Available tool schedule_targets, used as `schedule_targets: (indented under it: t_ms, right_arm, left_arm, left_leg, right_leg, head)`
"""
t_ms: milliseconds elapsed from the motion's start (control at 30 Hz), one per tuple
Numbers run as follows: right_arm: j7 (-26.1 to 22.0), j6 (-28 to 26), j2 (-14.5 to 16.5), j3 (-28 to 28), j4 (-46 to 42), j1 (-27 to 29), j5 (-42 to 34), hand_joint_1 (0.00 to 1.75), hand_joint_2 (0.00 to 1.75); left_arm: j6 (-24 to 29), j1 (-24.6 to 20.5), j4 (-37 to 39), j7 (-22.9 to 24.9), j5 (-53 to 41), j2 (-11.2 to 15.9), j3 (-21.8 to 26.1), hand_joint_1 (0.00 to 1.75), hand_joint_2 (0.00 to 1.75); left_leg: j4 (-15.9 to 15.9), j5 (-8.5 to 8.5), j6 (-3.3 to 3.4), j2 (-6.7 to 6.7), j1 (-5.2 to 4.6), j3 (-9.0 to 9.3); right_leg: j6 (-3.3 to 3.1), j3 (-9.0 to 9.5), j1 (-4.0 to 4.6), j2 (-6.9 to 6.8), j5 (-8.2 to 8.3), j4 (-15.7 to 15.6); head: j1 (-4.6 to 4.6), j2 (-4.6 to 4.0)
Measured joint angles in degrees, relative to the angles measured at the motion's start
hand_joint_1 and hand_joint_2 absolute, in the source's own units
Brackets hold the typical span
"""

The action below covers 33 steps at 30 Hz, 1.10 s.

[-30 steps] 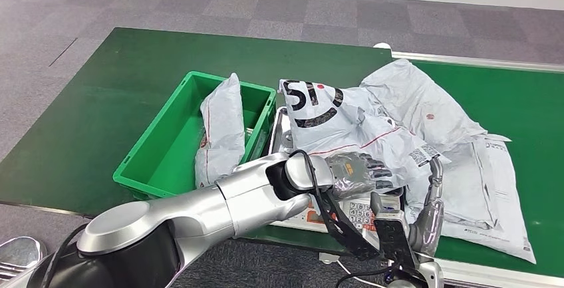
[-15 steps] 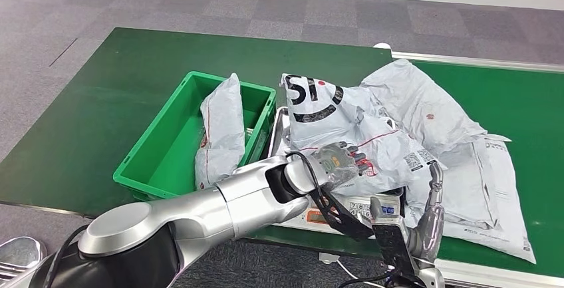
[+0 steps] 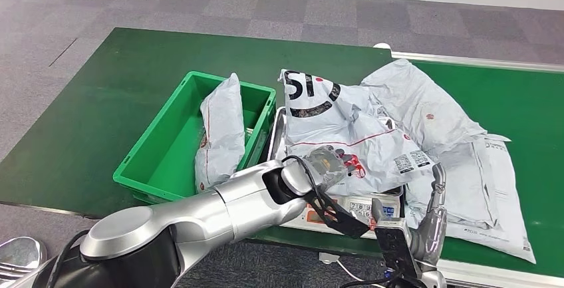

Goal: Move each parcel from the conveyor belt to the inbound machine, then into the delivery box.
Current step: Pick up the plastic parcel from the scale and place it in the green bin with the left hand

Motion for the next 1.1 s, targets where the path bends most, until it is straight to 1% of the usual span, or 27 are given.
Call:
schedule_targets:
  t_ms: [267, 300, 400, 433, 900, 1000, 1100]
  right_arm:
    - [-0.19, 0.19, 0.23, 0.00, -0.09, -0.01, -0.19, 0.00, 1.75]
    - [-0.19, 0.19, 0.26, 0.00, -0.09, -0.01, -0.19, 0.00, 1.75]
    - [-0.23, 0.43, 0.36, 0.00, -0.10, -0.02, -0.16, 0.00, 1.75]
    - [-0.21, 0.68, 0.42, 0.00, -0.13, -0.03, -0.09, 0.00, 1.75]
    - [-0.45, 2.25, 0.81, -0.02, -1.22, -0.01, 0.33, 0.00, 1.75]
    - [-0.59, 2.38, 0.81, -0.03, -1.23, -0.04, 0.31, 0.00, 1.75]
    - [-0.58, 2.77, 0.94, -0.11, -1.28, -0.06, 0.33, 0.00, 1.75]
  left_arm:
    - [-0.46, 0.03, 0.51, 0.20, 0.05, 0.00, -0.32, 0.00, 1.75]
    - [-0.46, 0.03, 0.55, 0.20, 0.05, 0.00, -0.32, 0.07, 1.75]
    - [-0.46, 0.03, 0.68, 0.26, 0.07, 0.00, -0.33, 1.38, 1.75]
    - [-0.46, 0.03, 0.72, 0.30, 0.07, -0.01, -0.34, 1.75, 1.75]
    - [0.42, 0.03, 0.76, 0.09, 0.84, -0.30, -0.54, 1.75, 1.75]
    - [1.34, 0.03, 0.69, 0.02, 1.05, -0.31, -0.54, 1.75, 1.75]
    - [3.35, 0.02, 0.14, -0.08, 1.67, -0.31, -0.54, 1.75, 1.75]
  left_leg:
    - [0.00, 0.00, 0.00, 0.00, 0.00, 0.00]
    - [0.00, 0.00, 0.00, 0.00, 0.00, 0.00]
    - [0.00, 0.00, 0.00, 0.00, 0.00, 0.00]
    - [0.00, 0.00, 0.00, 0.00, 0.00, 0.00]
    - [0.01, 0.03, 0.04, 0.02, 0.00, 0.05]
    - [0.01, 0.03, 0.04, 0.02, 0.00, 0.05]
    - [0.01, 0.03, 0.04, 0.01, 0.00, 0.04]
  right_leg:
    - [0.00, 0.00, 0.00, 0.00, 0.00, 0.00]
    - [0.00, 0.00, 0.00, 0.00, 0.00, 0.00]
    - [0.00, 0.00, 0.00, 0.00, 0.00, 0.00]
    - [0.00, 0.00, 0.00, 0.00, 0.00, 0.00]
    - [0.03, 0.05, 0.00, 0.01, 0.03, 0.00]
    - [0.03, 0.05, 0.00, 0.01, 0.03, 0.00]
    - [0.03, 0.04, 0.00, 0.01, 0.02, 0.00]
  head:
    - [-0.01, 0.00]
    - [-0.01, 0.00]
    - [-0.01, 0.00]
    - [-0.01, 0.00]
    - [0.00, 0.00]
    - [-0.01, 0.00]
    - [-0.01, 0.00]
